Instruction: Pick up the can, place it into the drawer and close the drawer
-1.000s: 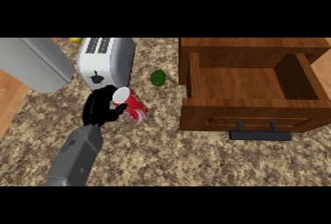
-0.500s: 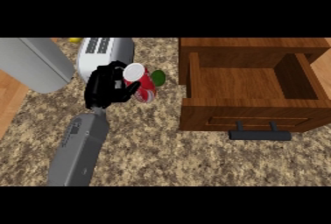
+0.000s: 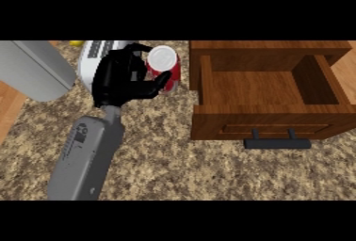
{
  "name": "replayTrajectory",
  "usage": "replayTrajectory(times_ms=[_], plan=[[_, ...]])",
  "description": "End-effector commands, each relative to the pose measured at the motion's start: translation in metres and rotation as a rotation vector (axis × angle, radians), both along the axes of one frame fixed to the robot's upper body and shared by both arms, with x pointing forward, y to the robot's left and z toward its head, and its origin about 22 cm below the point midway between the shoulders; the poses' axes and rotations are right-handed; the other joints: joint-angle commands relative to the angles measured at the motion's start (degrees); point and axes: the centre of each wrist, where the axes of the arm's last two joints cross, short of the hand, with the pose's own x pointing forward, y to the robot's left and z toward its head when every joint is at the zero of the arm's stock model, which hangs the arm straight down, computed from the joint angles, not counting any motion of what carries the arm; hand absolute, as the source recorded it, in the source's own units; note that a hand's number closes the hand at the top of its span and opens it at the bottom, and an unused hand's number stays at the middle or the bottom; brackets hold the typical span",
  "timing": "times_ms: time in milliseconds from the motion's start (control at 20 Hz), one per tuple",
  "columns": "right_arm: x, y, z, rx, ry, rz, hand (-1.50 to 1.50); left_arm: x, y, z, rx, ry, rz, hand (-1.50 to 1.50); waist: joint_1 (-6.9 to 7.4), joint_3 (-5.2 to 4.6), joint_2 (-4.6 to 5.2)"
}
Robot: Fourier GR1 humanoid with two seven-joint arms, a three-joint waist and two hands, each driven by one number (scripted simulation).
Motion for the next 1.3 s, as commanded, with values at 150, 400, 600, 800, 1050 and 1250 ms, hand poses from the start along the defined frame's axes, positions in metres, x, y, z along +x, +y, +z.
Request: replayTrajectory(times_ms=[150,400,600,800,1050,1250], plan=[[-0.005,-0.001,-0.007,0.002,-0.011,0.011,-1.50,0.015,-0.039,0.047,0.016,-0.018,0.008,1.50,-0.97,0.01,0.20],[0.009,0.002,0.000,0.022,-0.008,0.005,-1.50,0.020,-0.060,0.077,0.030,-0.016,-0.017,1.50,-0.69,-0.01,0.25],[0.017,-0.001,-0.008,0.016,0.001,0.027,-1.50,0.034,-0.074,0.065,0.054,-0.018,-0.020,1.50,-0.88,-0.01,0.37],[0.019,0.013,0.003,0.029,-0.005,0.019,-1.50,0.043,-0.095,0.099,0.063,-0.021,-0.019,1.50,-0.92,-0.02,0.39],[0.029,0.005,-0.013,0.010,-0.017,0.025,-1.50,0.048,-0.118,0.104,0.074,-0.015,-0.016,1.50,-1.31,0.02,0.50],[0.016,0.007,-0.005,-0.005,-0.031,0.050,-1.50,0.058,-0.131,0.113,0.085,-0.003,-0.017,1.50,-2.16,0.03,0.54]])
